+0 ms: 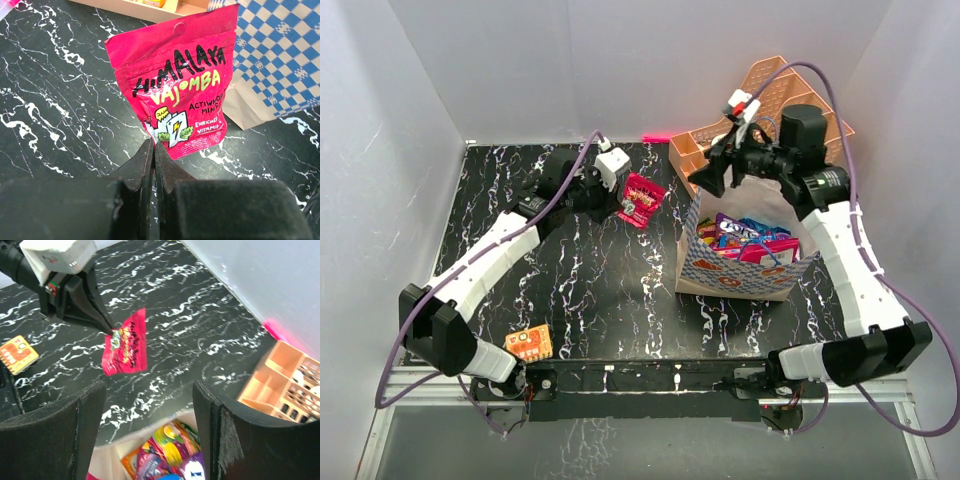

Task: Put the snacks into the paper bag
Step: Pick up the snack from the center of the board, then place the snack in the paper bag.

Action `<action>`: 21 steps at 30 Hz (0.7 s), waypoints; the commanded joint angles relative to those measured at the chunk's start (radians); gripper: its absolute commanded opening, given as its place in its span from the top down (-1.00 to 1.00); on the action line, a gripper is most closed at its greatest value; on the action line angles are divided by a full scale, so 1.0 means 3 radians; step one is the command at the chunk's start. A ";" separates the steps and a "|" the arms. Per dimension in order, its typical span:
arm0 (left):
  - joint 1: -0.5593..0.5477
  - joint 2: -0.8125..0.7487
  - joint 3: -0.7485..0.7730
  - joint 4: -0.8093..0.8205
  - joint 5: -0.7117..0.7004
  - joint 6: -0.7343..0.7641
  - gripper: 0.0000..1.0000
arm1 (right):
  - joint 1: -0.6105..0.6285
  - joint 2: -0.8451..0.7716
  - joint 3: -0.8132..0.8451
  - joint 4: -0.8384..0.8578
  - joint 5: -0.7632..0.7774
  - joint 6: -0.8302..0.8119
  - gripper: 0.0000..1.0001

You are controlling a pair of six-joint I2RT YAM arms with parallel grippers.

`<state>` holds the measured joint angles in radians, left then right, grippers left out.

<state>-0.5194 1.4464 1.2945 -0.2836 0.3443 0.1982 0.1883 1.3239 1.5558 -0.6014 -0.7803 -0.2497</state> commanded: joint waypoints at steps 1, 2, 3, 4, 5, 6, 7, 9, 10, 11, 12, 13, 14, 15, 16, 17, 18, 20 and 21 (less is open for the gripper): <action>-0.0004 -0.0198 0.0214 -0.0256 0.0235 0.0282 1.00 | 0.0322 0.0157 0.0257 0.0104 0.0095 0.0135 -0.44; -0.0006 -0.0219 0.0236 -0.0272 0.0261 0.0316 1.00 | 0.0382 0.0207 0.0282 0.0112 0.0102 0.0171 -0.44; -0.0006 -0.0226 0.0258 -0.0292 0.0285 0.0345 1.00 | 0.0449 0.0274 0.0309 0.0116 0.0112 0.0218 -0.44; -0.0005 -0.0235 0.0281 -0.0316 0.0319 0.0359 1.00 | 0.0481 0.0328 0.0327 0.0120 0.0115 0.0257 -0.44; -0.0005 -0.0243 0.0301 -0.0337 0.0347 0.0382 1.00 | 0.0533 0.0385 0.0352 0.0116 0.0111 0.0284 -0.43; -0.0006 -0.0247 0.0310 -0.0351 0.0374 0.0398 1.00 | 0.0562 0.0441 0.0383 0.0118 0.0111 0.0311 -0.43; -0.0006 -0.0248 0.0320 -0.0360 0.0400 0.0413 1.00 | 0.0587 0.0491 0.0418 0.0111 0.0111 0.0344 -0.42; -0.0006 -0.0245 0.0332 -0.0374 0.0421 0.0426 1.00 | 0.0618 0.0598 0.0454 0.0113 0.0099 0.0416 -0.39; -0.0004 -0.0245 0.0335 -0.0371 0.0418 0.0428 1.00 | 0.0630 0.0640 0.0463 0.0110 0.0085 0.0440 -0.38; -0.0004 -0.0288 0.0338 -0.0378 0.0422 0.0439 1.00 | 0.0642 0.0677 0.0463 0.0115 0.0067 0.0458 -0.36; -0.0006 -0.0333 0.0338 -0.0383 0.0429 0.0448 1.00 | 0.0661 0.0711 0.0456 0.0121 0.0042 0.0477 -0.35; -0.0004 -0.0343 0.0335 -0.0388 0.0435 0.0453 1.00 | 0.0675 0.0741 0.0450 0.0129 0.0017 0.0495 -0.33; -0.0004 -0.0349 0.0333 -0.0393 0.0437 0.0458 1.00 | 0.0681 0.0767 0.0440 0.0138 -0.0001 0.0516 -0.31; -0.0005 -0.0356 0.0333 -0.0394 0.0440 0.0463 1.00 | 0.0697 0.0787 0.0428 0.0150 -0.0006 0.0531 -0.26; -0.0004 -0.0356 0.0331 -0.0394 0.0442 0.0469 1.00 | 0.0703 0.0800 0.0413 0.0160 0.0000 0.0535 -0.21; -0.0007 -0.0357 0.0328 -0.0394 0.0442 0.0469 1.00 | 0.0714 0.0814 0.0401 0.0166 0.0007 0.0539 -0.17; -0.0007 -0.0358 0.0328 -0.0394 0.0443 0.0469 1.00 | 0.0717 0.0824 0.0387 0.0181 0.0010 0.0548 -0.10; -0.0007 -0.0358 0.0323 -0.0390 0.0447 0.0469 1.00 | 0.0719 0.0848 0.0361 0.0202 -0.0015 0.0570 0.04; -0.0006 -0.0357 0.0326 -0.0385 0.0448 0.0469 1.00 | 0.0722 0.0855 0.0346 0.0218 -0.0038 0.0582 0.11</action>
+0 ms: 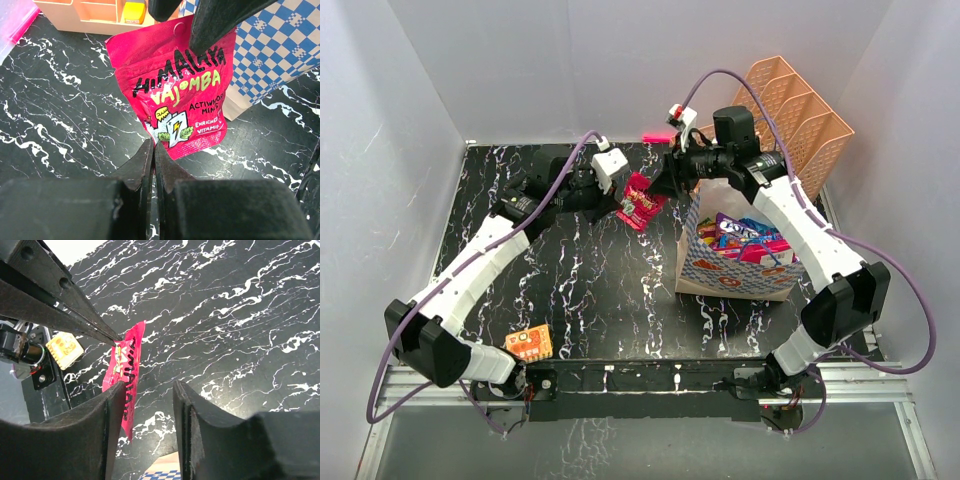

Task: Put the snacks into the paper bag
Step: Place the snack in the paper bag.

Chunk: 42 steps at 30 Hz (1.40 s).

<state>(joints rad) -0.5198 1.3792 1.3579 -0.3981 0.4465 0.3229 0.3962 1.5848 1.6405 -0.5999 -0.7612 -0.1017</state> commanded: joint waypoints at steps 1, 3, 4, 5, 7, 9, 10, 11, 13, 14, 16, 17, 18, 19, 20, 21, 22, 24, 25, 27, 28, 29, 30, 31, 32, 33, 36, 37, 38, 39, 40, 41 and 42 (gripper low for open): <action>-0.0005 -0.0126 0.0115 0.0000 0.0107 0.0054 1.00 | 0.0029 0.0001 0.0049 0.0228 -0.0128 0.0111 0.18; -0.0006 -0.0115 0.0124 0.0006 0.0107 0.0052 1.00 | 0.0034 0.0030 0.0030 0.0249 -0.0196 0.0154 0.33; -0.0005 -0.0109 0.0127 0.0010 0.0100 0.0053 1.00 | 0.0034 0.0048 0.0025 0.0258 -0.0222 0.0170 0.40; -0.0005 -0.0108 0.0127 0.0012 0.0093 0.0051 1.00 | 0.0032 0.0060 0.0017 0.0268 -0.0243 0.0185 0.47; -0.0005 -0.0103 0.0122 0.0022 0.0082 0.0049 1.00 | 0.0034 0.0070 0.0004 0.0292 -0.0276 0.0214 0.62; -0.0003 -0.0102 0.0114 0.0031 0.0066 0.0049 1.00 | 0.0032 0.0072 -0.0002 0.0306 -0.0280 0.0235 0.73; -0.0006 -0.0103 0.0109 0.0033 0.0054 0.0046 1.00 | 0.0034 0.0072 -0.0002 0.0310 -0.0277 0.0232 0.77; -0.0003 -0.0107 0.0104 0.0037 0.0043 0.0048 1.00 | 0.0031 0.0060 -0.0006 0.0311 -0.0267 0.0223 0.81; -0.0005 -0.0119 0.0090 0.0041 0.0022 0.0049 1.00 | 0.0029 0.0027 -0.0016 0.0306 -0.0234 0.0184 0.84; -0.0005 -0.0131 0.0079 0.0048 0.0009 0.0046 1.00 | 0.0029 -0.0002 -0.0027 0.0307 -0.0206 0.0155 0.84; -0.0003 -0.0157 0.0058 0.0044 -0.0019 0.0061 0.96 | 0.0027 -0.0068 -0.0049 0.0302 -0.0153 0.0101 0.84; -0.0004 -0.0170 0.0044 0.0035 -0.0028 0.0076 0.83 | 0.0025 -0.0101 -0.0058 0.0303 -0.0137 0.0080 0.84; 0.0000 -0.0184 0.0032 0.0029 -0.0038 0.0086 0.69 | 0.0017 -0.0137 -0.0061 0.0302 -0.0126 0.0070 0.84; 0.0002 -0.0204 0.0019 0.0019 -0.0050 0.0091 0.54 | 0.0003 -0.0173 -0.0065 0.0302 -0.0122 0.0060 0.84; 0.0010 -0.0221 0.0009 0.0006 -0.0065 0.0097 0.35 | -0.0014 -0.0212 -0.0062 0.0302 -0.0126 0.0055 0.84; 0.0024 -0.0247 -0.0002 -0.0003 -0.0070 0.0092 0.26 | -0.0044 -0.0253 -0.0063 0.0305 -0.0140 0.0053 0.84; 0.0040 -0.0274 -0.0020 -0.0005 -0.0084 0.0081 0.15 | -0.0079 -0.0298 -0.0064 0.0307 -0.0161 0.0054 0.84; 0.0087 -0.0329 -0.0059 0.0007 -0.0118 0.0048 -0.02 | -0.0174 -0.0394 -0.0071 0.0313 -0.0221 0.0066 0.84; 0.0114 -0.0355 -0.0079 0.0008 -0.0126 0.0041 -0.07 | -0.0224 -0.0443 -0.0081 0.0326 -0.0262 0.0077 0.84; 0.0177 -0.0411 -0.0116 0.0013 -0.0131 0.0026 -0.15 | -0.0354 -0.0562 -0.0114 0.0367 -0.0338 0.0132 0.84; 0.0210 -0.0438 -0.0134 0.0016 -0.0128 0.0021 -0.18 | -0.0424 -0.0629 -0.0134 0.0386 -0.0382 0.0158 0.84; 0.0235 -0.0464 -0.0149 0.0015 -0.0128 0.0016 -0.23 | -0.0509 -0.0701 -0.0166 0.0410 -0.0421 0.0186 0.84; 0.0261 -0.0488 -0.0165 0.0013 -0.0137 0.0009 -0.28 | -0.0595 -0.0770 -0.0199 0.0443 -0.0458 0.0215 0.84; 0.0284 -0.0509 -0.0181 0.0010 -0.0149 0.0010 -0.32 | -0.0680 -0.0850 -0.0235 0.0475 -0.0485 0.0250 0.84; 0.0301 -0.0531 -0.0200 0.0011 -0.0181 0.0008 -0.36 | -0.0769 -0.0953 -0.0267 0.0498 -0.0505 0.0290 0.84; 0.0316 -0.0552 -0.0221 0.0013 -0.0208 0.0008 -0.39 | -0.0881 -0.1027 -0.0291 0.0518 -0.0518 0.0314 0.84; 0.0380 -0.0618 -0.0298 0.0056 -0.0385 -0.0040 -0.47 | -0.1126 -0.1261 -0.0315 0.0494 -0.0439 0.0337 0.84; 0.0426 -0.0645 -0.0337 0.0106 -0.0505 -0.0106 -0.50 | -0.1193 -0.1346 -0.0310 0.0442 -0.0336 0.0289 0.84; 0.0505 -0.0665 -0.0364 0.0146 -0.0608 -0.0194 -0.54 | -0.1243 -0.1424 -0.0307 0.0382 -0.0191 0.0221 0.84; 0.0590 -0.0681 -0.0394 0.0179 -0.0696 -0.0274 -0.58 | -0.1276 -0.1511 -0.0305 0.0270 -0.0021 0.0123 0.84; 0.0678 -0.0700 -0.0410 0.0198 -0.0753 -0.0348 -0.62 | -0.1300 -0.1578 -0.0300 0.0206 0.0176 0.0023 0.84; 0.0772 -0.0725 -0.0435 0.0218 -0.0776 -0.0409 -0.65 | -0.1309 -0.1641 -0.0291 0.0080 0.0357 -0.0085 0.84; 0.0846 -0.0757 -0.0451 0.0230 -0.0790 -0.0458 -0.67 | -0.1310 -0.1696 -0.0288 -0.0015 0.0556 -0.0192 0.84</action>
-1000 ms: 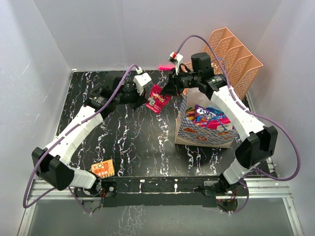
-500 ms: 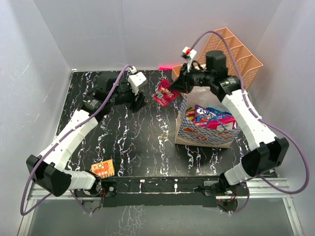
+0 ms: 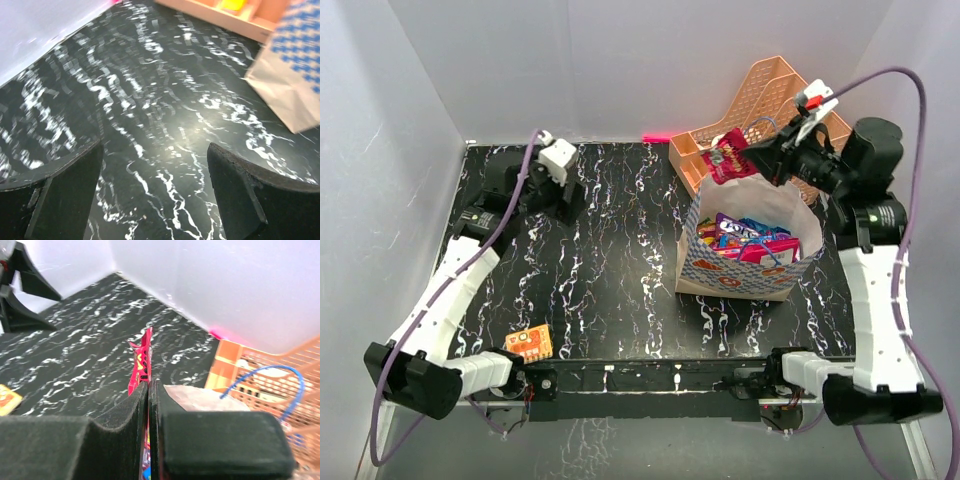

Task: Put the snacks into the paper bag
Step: Place the snack in the paper bag.

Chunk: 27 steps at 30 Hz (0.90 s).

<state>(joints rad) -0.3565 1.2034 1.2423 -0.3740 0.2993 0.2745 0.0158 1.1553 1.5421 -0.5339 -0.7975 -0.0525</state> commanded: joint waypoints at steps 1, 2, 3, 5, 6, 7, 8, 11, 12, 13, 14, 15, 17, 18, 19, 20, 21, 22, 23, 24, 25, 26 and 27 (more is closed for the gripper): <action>0.0369 -0.0201 -0.0078 0.0157 -0.0302 -0.0326 -0.69 | -0.0043 -0.0307 0.0033 -0.0312 0.0856 -0.0447 0.84; 0.0420 -0.0244 -0.0085 0.0159 -0.0307 -0.0344 -0.71 | -0.0043 -0.0347 0.0010 -0.0391 0.1014 -0.0520 0.84; 0.0464 -0.0281 -0.0086 0.0155 -0.0314 -0.0347 -0.74 | -0.0043 -0.0373 -0.0017 -0.0463 0.1164 -0.0582 0.84; 0.0521 -0.0339 -0.0093 0.0149 -0.0343 -0.0347 -0.76 | -0.0043 -0.0412 -0.0091 -0.0590 0.1360 -0.0667 0.84; 0.0545 -0.0369 -0.0098 0.0152 -0.0354 -0.0347 -0.78 | -0.0043 -0.0426 -0.0137 -0.0634 0.1438 -0.0692 0.84; 0.0574 -0.0395 -0.0108 0.0155 -0.0369 -0.0344 -0.79 | -0.0043 -0.0441 -0.0185 -0.0665 0.1466 -0.0720 0.84; 0.0594 -0.0419 -0.0118 0.0157 -0.0384 -0.0342 -0.81 | -0.0043 -0.0465 -0.0235 -0.0684 0.1473 -0.0734 0.84; 0.0660 -0.0457 -0.0176 0.0165 -0.0383 -0.0333 -0.84 | -0.0043 -0.0496 -0.0368 -0.0707 0.1313 -0.0766 0.84; 0.0685 -0.0462 -0.0200 0.0174 -0.0360 -0.0336 -0.85 | -0.0043 -0.0490 -0.0408 -0.0717 0.1209 -0.0774 0.84; 0.0706 -0.0473 -0.0240 0.0186 -0.0335 -0.0341 -0.85 | -0.0043 -0.0479 -0.0440 -0.0729 0.1103 -0.0772 0.84; 0.0723 -0.0479 -0.0261 0.0196 -0.0313 -0.0347 -0.86 | -0.0043 -0.0456 -0.0461 -0.0737 0.1019 -0.0766 0.83; 0.0734 -0.0483 -0.0282 0.0205 -0.0297 -0.0354 -0.86 | -0.0043 -0.0428 -0.0480 -0.0748 0.0979 -0.0760 0.84; 0.0751 -0.0488 -0.0301 0.0204 -0.0258 -0.0358 -0.86 | -0.0043 -0.0371 -0.0515 -0.0747 0.1057 -0.0760 0.84; 0.0753 -0.0495 -0.0316 0.0208 -0.0226 -0.0361 -0.86 | -0.0043 -0.0338 -0.0529 -0.0749 0.1158 -0.0768 0.84; 0.0754 -0.0498 -0.0329 0.0212 -0.0197 -0.0361 -0.87 | -0.0043 -0.0299 -0.0535 -0.0762 0.1274 -0.0773 0.84; 0.0754 -0.0503 -0.0342 0.0216 -0.0161 -0.0361 -0.87 | -0.0043 -0.0261 -0.0541 -0.0781 0.1379 -0.0782 0.84; 0.0754 -0.0501 -0.0350 0.0219 -0.0136 -0.0365 -0.87 | -0.0043 -0.0229 -0.0552 -0.0806 0.1472 -0.0789 0.83; 0.0758 -0.0502 -0.0356 0.0223 -0.0120 -0.0361 -0.87 | -0.0043 -0.0206 -0.0564 -0.0829 0.1532 -0.0802 0.83; 0.0758 -0.0499 -0.0364 0.0224 -0.0105 -0.0361 -0.87 | -0.0043 -0.0190 -0.0586 -0.0855 0.1573 -0.0815 0.83; 0.0761 -0.0493 -0.0367 0.0227 -0.0104 -0.0356 -0.87 | -0.0043 -0.0187 -0.0606 -0.0867 0.1610 -0.0823 0.82; 0.0759 -0.0489 -0.0367 0.0229 -0.0103 -0.0350 -0.87 | -0.0045 -0.0190 -0.0633 -0.0872 0.1648 -0.0834 0.82; 0.0759 -0.0483 -0.0369 0.0229 -0.0099 -0.0343 -0.87 | -0.0043 -0.0196 -0.0659 -0.0878 0.1688 -0.0844 0.82; 0.0759 -0.0477 -0.0371 0.0234 -0.0098 -0.0342 -0.88 | -0.0043 -0.0194 -0.0677 -0.0893 0.1727 -0.0855 0.82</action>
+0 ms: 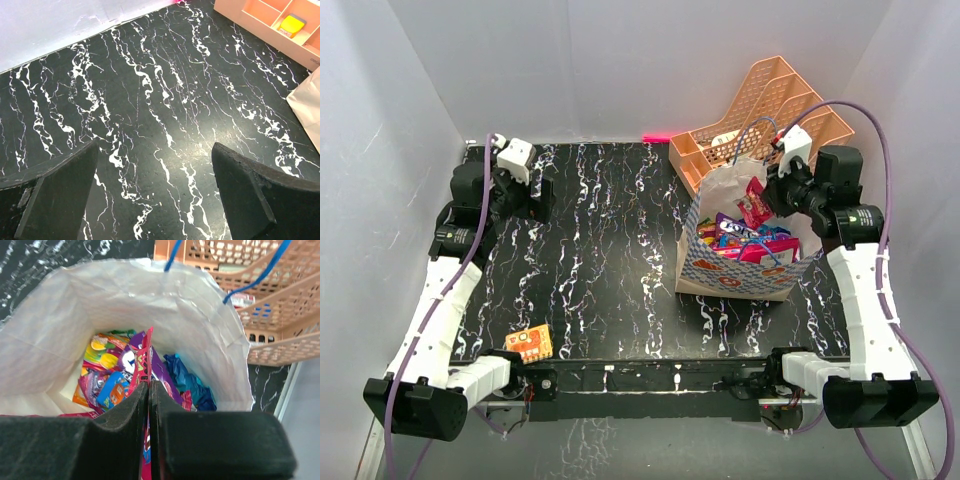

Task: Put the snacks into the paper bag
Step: Place the snack in the paper bag.

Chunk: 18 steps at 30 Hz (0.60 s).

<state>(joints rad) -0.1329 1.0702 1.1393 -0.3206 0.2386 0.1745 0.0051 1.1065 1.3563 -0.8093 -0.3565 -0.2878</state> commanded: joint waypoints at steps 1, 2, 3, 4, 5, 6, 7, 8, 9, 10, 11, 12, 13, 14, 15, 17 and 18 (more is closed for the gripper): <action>0.0014 -0.0030 -0.0036 0.0061 0.0108 -0.0002 -0.87 | -0.0007 -0.0026 -0.0066 0.0006 0.0290 -0.0081 0.82; 0.0014 -0.0029 -0.0046 0.0073 0.0112 -0.0002 -0.87 | -0.0007 -0.0017 -0.0070 -0.0018 0.0310 -0.0088 0.82; 0.0015 -0.0029 -0.0056 0.0080 0.0117 0.0003 -0.88 | -0.0007 -0.0010 -0.0079 -0.0034 0.0313 -0.0090 0.82; 0.0015 -0.0029 -0.0063 0.0089 0.0120 0.0007 -0.88 | -0.0007 -0.0012 -0.0093 -0.0044 0.0294 -0.0088 0.82; 0.0014 -0.0025 -0.0071 0.0092 0.0117 0.0009 -0.88 | -0.0007 -0.0018 -0.0104 -0.0048 0.0256 -0.0089 0.82; 0.0015 -0.0032 -0.0078 0.0097 0.0111 0.0014 -0.88 | -0.0008 -0.0026 -0.0115 -0.0053 0.0204 -0.0080 0.82; 0.0015 -0.0036 -0.0088 0.0102 0.0109 0.0018 -0.88 | -0.0007 -0.0033 -0.0120 -0.0053 0.0148 -0.0068 0.82; 0.0016 -0.0043 -0.0101 0.0111 0.0106 0.0020 -0.88 | -0.0007 -0.0038 -0.0122 -0.0053 0.0087 -0.0048 0.82; 0.0014 -0.0051 -0.0109 0.0116 0.0105 0.0026 -0.88 | -0.0007 -0.0046 -0.0122 -0.0060 0.0036 -0.0040 0.82; 0.0014 -0.0054 -0.0119 0.0118 0.0105 0.0026 -0.88 | -0.0007 -0.0046 -0.0114 -0.0068 0.0004 -0.0031 0.82; 0.0014 -0.0063 -0.0128 0.0120 0.0105 0.0029 -0.88 | -0.0007 -0.0040 -0.0112 -0.0076 -0.0007 -0.0029 0.82; 0.0014 -0.0067 -0.0135 0.0122 0.0102 0.0032 -0.88 | -0.0007 -0.0040 -0.0113 -0.0078 0.0010 -0.0028 0.82; 0.0014 -0.0073 -0.0139 0.0123 0.0100 0.0033 -0.88 | -0.0007 -0.0041 -0.0118 -0.0076 0.0052 -0.0023 0.82; 0.0017 -0.0074 -0.0140 0.0123 0.0099 0.0034 -0.88 | -0.0007 -0.0042 -0.0136 -0.0068 0.0121 -0.0022 0.82; 0.0017 -0.0078 -0.0146 0.0125 0.0099 0.0038 -0.89 | -0.0007 -0.0047 -0.0157 -0.0053 0.0207 -0.0022 0.81; 0.0019 -0.0083 -0.0156 0.0130 0.0099 0.0040 -0.89 | -0.0007 -0.0061 -0.0196 -0.0028 0.0393 -0.0041 0.74; 0.0019 -0.0084 -0.0157 0.0128 0.0099 0.0038 -0.89 | -0.0007 -0.0062 -0.0206 -0.0023 0.0471 -0.0052 0.70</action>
<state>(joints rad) -0.1326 1.0698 1.0954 -0.2996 0.2516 0.1795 0.0055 1.1095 1.3106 -0.8635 -0.3073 -0.3004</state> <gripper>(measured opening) 0.941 0.112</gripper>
